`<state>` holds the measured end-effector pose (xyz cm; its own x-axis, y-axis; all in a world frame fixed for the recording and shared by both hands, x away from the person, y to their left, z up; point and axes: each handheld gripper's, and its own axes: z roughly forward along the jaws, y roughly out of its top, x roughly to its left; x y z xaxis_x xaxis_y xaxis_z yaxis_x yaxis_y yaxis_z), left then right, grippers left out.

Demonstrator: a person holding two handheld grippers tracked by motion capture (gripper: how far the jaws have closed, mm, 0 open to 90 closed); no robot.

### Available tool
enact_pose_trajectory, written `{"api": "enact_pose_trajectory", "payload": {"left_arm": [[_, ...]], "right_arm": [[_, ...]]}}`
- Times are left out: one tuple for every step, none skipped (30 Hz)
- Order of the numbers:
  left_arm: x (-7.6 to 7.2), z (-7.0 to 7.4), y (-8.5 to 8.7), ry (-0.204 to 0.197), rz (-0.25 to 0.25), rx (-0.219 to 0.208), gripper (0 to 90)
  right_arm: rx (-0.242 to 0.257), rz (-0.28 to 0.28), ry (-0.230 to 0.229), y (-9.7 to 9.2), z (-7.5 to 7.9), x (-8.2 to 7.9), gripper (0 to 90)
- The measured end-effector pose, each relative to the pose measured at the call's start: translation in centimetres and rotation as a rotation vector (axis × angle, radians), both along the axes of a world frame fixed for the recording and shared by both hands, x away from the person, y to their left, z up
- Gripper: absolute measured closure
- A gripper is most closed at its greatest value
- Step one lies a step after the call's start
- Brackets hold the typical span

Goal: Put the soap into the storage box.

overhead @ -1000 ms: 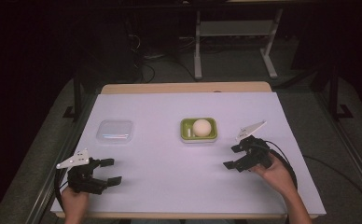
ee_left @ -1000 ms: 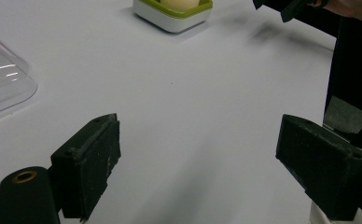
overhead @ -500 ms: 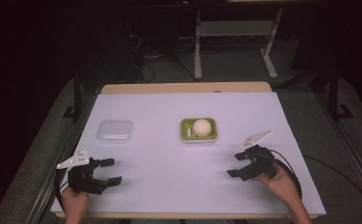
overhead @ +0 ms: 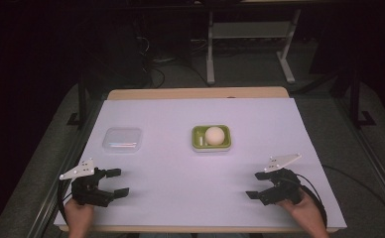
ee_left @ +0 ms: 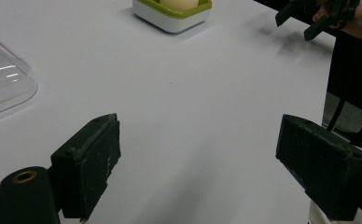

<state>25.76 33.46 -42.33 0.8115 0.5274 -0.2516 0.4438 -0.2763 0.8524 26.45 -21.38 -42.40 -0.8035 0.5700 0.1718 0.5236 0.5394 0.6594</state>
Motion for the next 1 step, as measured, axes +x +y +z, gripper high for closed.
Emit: {"api": "enact_pose_trajectory", "payload": {"left_arm": [[0.01, 0.00, -0.02, 0.001, 0.001, 0.000, 13.1]], "right_arm": [[0.001, -0.006, -0.008, -0.10, 0.04, -0.27, 24.5]]}}
